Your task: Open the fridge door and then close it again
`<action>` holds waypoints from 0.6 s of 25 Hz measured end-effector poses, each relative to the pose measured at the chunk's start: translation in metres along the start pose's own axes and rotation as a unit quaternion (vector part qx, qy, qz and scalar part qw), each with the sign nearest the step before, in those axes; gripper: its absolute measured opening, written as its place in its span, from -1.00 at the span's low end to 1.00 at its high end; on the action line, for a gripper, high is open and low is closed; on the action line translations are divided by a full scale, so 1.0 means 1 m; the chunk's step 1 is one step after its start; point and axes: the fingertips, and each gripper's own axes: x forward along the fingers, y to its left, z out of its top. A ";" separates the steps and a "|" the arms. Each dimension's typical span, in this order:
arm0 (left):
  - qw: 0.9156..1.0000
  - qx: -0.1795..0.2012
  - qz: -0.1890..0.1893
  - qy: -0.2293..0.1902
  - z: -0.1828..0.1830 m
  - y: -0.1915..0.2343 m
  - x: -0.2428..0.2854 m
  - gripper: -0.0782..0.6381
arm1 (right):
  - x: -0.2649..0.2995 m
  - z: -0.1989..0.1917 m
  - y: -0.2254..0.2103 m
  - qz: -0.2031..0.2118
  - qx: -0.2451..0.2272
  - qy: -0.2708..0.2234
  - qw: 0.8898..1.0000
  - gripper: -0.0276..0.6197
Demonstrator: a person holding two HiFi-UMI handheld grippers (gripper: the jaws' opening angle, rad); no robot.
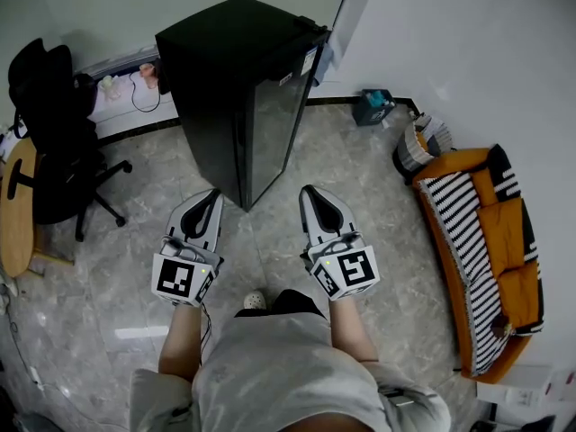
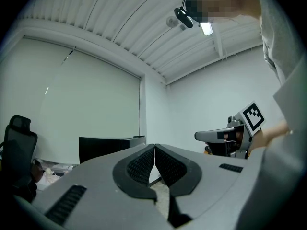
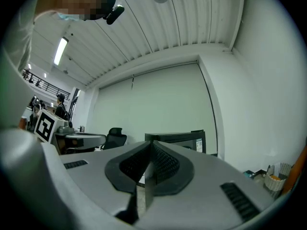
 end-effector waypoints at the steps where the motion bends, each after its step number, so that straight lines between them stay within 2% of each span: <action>1: 1.000 -0.002 -0.002 0.000 -0.001 0.000 0.002 -0.73 | -0.001 -0.001 -0.001 -0.004 0.000 0.002 1.000 -0.83; 7: 1.000 -0.011 -0.013 0.003 -0.008 0.001 0.017 -0.73 | 0.001 -0.004 -0.015 -0.018 -0.002 0.009 1.000 -0.83; 15: 1.000 -0.014 -0.010 0.010 -0.017 0.006 0.048 -0.73 | 0.022 -0.010 -0.040 -0.015 0.003 0.012 1.000 -0.83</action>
